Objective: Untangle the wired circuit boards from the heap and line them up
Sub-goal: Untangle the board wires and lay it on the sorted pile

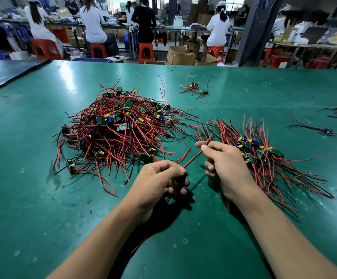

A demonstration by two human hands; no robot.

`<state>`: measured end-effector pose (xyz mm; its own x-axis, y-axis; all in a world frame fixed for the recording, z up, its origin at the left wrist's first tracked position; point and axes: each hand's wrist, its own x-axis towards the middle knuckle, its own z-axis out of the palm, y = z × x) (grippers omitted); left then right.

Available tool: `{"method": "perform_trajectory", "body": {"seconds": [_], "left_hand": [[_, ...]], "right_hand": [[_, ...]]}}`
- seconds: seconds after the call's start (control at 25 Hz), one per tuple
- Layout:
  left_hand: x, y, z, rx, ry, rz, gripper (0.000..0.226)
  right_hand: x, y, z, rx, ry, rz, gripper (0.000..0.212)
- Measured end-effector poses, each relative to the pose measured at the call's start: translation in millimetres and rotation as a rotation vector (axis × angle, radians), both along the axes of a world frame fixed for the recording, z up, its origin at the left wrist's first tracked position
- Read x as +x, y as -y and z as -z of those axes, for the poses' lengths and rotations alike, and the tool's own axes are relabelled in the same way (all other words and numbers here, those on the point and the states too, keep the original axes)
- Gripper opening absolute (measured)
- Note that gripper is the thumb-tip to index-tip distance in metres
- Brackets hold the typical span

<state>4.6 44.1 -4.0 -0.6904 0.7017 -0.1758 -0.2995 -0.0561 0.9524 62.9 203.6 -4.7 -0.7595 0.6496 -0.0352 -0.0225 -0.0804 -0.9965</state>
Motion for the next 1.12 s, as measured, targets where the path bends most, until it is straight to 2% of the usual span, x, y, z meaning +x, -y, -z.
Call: {"method": "perform_trajectory", "body": {"seconds": [0.24, 0.48, 0.6, 0.8, 0.92, 1.0, 1.12], "left_hand": [[0.5, 2.5, -1.7, 0.002, 0.01, 0.013, 0.015], [3.6, 4.0, -5.3, -0.01, -0.001, 0.043, 0.012], [4.3, 4.0, -5.5, -0.018, -0.019, 0.041, 0.015], [3.4, 3.5, -4.2, -0.03, -0.039, 0.056, 0.016], [0.9, 4.2, -3.3, -0.036, -0.027, 0.057, 0.017], [-1.2, 3.7, -2.8, -0.015, 0.005, 0.033, 0.016], [-3.7, 1.8, -2.4, 0.054, 0.081, -0.007, 0.007]], "right_hand": [[-0.4, -2.1, -5.8, -0.215, -0.144, 0.073, 0.02], [2.5, -5.7, -16.9, -0.679, -0.23, -0.025, 0.027], [3.4, -7.1, -20.2, -0.748, -0.284, -0.049, 0.021], [5.3, -11.0, -21.8, -0.885, -0.293, -0.048, 0.041], [7.2, -9.4, -23.8, -0.894, -0.285, -0.08, 0.028], [7.9, -7.4, -24.5, -0.802, -0.27, -0.107, 0.025], [3.7, -3.9, -17.9, -0.572, -0.168, -0.086, 0.052]]}}
